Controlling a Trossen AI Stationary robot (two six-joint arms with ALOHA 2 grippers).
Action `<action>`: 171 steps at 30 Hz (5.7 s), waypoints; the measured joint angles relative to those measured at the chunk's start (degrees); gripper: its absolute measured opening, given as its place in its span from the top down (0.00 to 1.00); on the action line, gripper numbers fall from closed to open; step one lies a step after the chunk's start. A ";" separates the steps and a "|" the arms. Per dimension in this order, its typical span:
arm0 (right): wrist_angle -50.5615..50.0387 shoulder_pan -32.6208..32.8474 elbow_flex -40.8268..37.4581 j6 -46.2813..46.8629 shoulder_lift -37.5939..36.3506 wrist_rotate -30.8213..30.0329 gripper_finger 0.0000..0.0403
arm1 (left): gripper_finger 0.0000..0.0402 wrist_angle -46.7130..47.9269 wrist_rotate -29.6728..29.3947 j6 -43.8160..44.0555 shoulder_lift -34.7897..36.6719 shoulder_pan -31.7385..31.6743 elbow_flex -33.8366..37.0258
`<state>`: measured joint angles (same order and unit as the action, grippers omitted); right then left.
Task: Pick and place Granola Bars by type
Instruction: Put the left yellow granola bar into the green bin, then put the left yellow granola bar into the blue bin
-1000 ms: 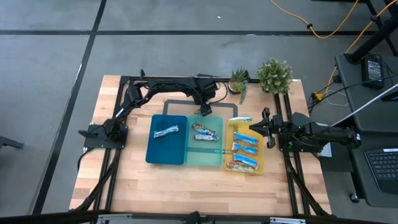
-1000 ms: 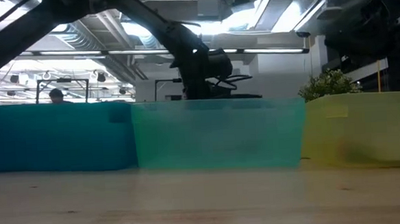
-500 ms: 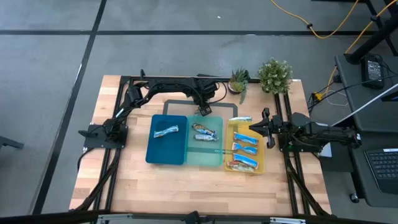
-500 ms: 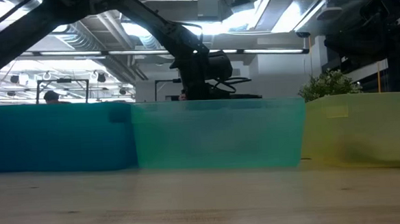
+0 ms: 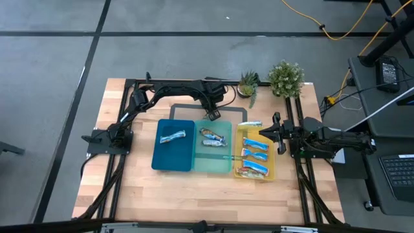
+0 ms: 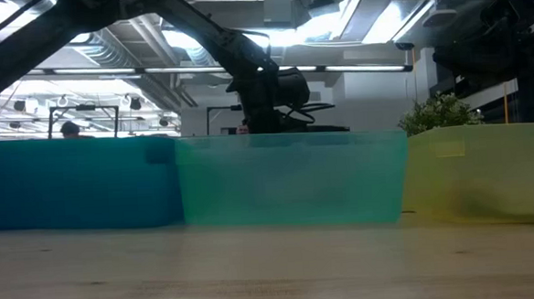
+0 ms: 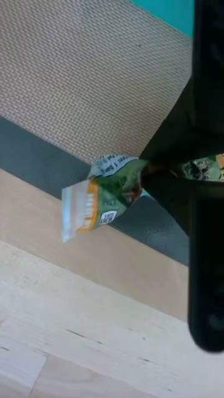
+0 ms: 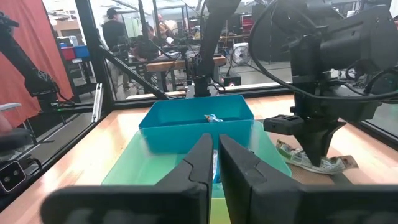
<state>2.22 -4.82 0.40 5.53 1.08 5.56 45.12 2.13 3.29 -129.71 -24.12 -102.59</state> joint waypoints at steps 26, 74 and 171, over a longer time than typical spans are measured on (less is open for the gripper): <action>0.02 0.00 0.00 0.00 0.00 0.02 0.93 | 0.97 6.11 0.37 -3.03 0.55 -0.79 -15.19; 0.00 0.00 -0.02 -0.01 0.00 0.02 0.93 | 0.97 17.11 13.38 -28.52 27.82 12.46 -15.02; 0.02 0.00 -0.02 -0.01 0.00 0.02 0.93 | 0.70 23.68 -8.58 6.34 -1.79 29.11 -14.02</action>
<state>2.24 -4.82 0.38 5.52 1.08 5.58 68.81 -6.45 9.63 -131.50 4.99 -116.61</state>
